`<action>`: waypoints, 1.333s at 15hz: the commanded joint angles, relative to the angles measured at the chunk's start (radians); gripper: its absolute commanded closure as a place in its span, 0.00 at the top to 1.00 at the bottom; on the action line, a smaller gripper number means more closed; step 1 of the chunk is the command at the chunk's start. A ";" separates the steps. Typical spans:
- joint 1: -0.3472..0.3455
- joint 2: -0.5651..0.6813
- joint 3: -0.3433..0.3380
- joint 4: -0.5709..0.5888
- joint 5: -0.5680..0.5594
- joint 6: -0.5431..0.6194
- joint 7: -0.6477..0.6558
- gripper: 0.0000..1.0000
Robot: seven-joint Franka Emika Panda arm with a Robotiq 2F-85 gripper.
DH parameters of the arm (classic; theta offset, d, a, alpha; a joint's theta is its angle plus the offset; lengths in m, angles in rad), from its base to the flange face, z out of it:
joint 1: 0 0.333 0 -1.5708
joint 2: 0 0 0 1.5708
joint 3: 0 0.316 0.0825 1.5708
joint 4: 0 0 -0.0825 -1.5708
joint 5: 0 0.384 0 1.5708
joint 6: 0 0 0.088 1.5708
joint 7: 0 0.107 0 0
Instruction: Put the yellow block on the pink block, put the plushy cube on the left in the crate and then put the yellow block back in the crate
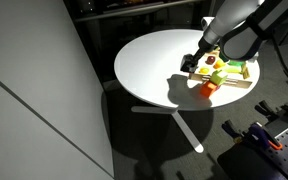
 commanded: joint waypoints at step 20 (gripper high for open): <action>0.559 -0.096 -0.747 -0.092 -0.043 -0.089 -0.002 0.07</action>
